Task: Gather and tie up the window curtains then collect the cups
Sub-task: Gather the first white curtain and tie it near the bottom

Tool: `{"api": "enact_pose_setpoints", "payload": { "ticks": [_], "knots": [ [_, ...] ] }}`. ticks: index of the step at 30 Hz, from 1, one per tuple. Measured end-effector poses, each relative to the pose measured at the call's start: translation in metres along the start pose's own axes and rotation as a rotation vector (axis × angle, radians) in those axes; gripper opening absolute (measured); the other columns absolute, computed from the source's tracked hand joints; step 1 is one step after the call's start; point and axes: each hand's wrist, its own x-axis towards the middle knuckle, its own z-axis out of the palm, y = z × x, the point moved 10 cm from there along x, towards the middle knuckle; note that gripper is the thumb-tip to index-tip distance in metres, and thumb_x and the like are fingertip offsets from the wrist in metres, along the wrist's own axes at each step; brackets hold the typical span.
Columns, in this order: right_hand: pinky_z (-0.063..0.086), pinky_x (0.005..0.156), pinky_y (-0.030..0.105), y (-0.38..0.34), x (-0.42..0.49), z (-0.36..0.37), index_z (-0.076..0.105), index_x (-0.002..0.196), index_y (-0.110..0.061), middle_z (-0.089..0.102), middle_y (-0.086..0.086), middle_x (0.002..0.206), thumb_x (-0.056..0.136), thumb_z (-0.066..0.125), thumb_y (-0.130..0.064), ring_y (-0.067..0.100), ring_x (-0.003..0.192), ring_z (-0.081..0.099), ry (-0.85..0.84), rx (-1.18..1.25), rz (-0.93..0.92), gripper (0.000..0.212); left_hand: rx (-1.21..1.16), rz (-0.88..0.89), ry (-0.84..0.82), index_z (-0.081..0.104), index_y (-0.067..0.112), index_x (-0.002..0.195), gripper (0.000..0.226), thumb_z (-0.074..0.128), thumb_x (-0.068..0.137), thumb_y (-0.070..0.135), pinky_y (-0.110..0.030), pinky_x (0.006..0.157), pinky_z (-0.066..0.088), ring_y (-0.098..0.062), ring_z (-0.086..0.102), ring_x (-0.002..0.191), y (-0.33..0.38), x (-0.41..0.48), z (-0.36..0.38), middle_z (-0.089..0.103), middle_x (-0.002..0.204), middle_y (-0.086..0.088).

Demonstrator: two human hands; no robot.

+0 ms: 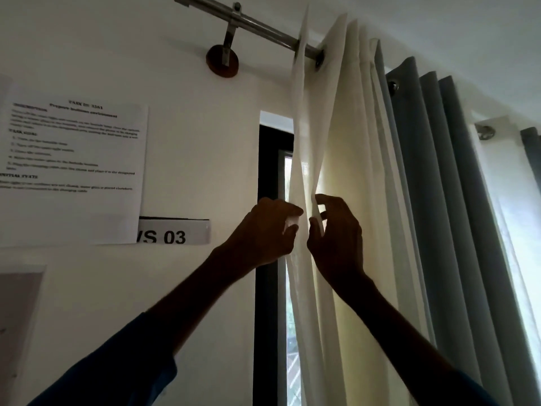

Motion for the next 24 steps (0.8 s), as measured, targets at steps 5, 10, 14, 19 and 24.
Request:
{"api": "enact_pose_setpoints", "payload": {
  "ticks": [5, 10, 14, 19, 24],
  "knots": [
    [0.042, 0.071, -0.001, 0.007, -0.037, -0.006, 0.063, 0.120, -0.009, 0.068, 0.002, 0.109, 0.083, 0.076, -0.002, -0.006, 0.076, 0.055, -0.054, 0.013, 0.069, 0.040, -0.164, -0.004, -0.069, 0.062, 0.004, 0.128, 0.035, 0.065, 0.094, 0.011, -0.018, 0.087, 0.055, -0.020, 0.073, 0.092, 0.001, -0.016, 0.023, 0.073, 0.110, -0.013],
    [0.040, 0.067, -0.002, -0.004, -0.048, -0.012, 0.070, 0.112, -0.009, 0.070, 0.001, 0.100, 0.083, 0.078, -0.005, -0.006, 0.075, 0.055, -0.075, 0.011, 0.005, 0.030, -0.184, 0.090, -0.055, 0.021, 0.028, 0.155, 0.073, 0.058, 0.096, 0.004, -0.032, 0.074, 0.062, -0.016, 0.073, 0.070, 0.019, -0.015, 0.032, 0.075, 0.090, -0.010],
    [0.040, 0.069, 0.001, -0.001, -0.046, -0.013, 0.073, 0.102, -0.008, 0.072, 0.001, 0.095, 0.082, 0.080, -0.010, 0.000, 0.075, 0.057, -0.049, 0.020, -0.022, 0.022, -0.203, 0.054, -0.077, 0.041, 0.003, 0.146, 0.063, 0.067, 0.089, -0.002, -0.045, 0.086, 0.060, -0.029, 0.073, 0.086, 0.018, -0.012, 0.042, 0.073, 0.100, -0.021],
    [0.056, 0.064, 0.020, 0.002, -0.045, -0.016, 0.071, 0.096, -0.008, 0.071, 0.002, 0.092, 0.080, 0.078, -0.004, 0.013, 0.078, 0.066, -0.058, 0.067, -0.100, 0.018, -0.240, -0.002, -0.083, 0.057, -0.007, 0.130, 0.042, 0.067, 0.089, -0.003, -0.033, 0.095, 0.052, -0.034, 0.070, 0.102, 0.019, -0.007, 0.046, 0.070, 0.112, -0.024],
    [0.055, 0.068, 0.019, 0.015, -0.046, -0.017, 0.072, 0.098, -0.007, 0.072, 0.004, 0.093, 0.081, 0.079, -0.012, 0.014, 0.076, 0.068, -0.042, 0.073, -0.085, 0.018, -0.224, -0.047, -0.029, 0.064, -0.007, 0.120, 0.029, 0.064, 0.093, 0.003, -0.014, 0.090, 0.041, -0.030, 0.069, 0.104, 0.019, -0.003, 0.042, 0.071, 0.112, -0.021]
  ]
}}
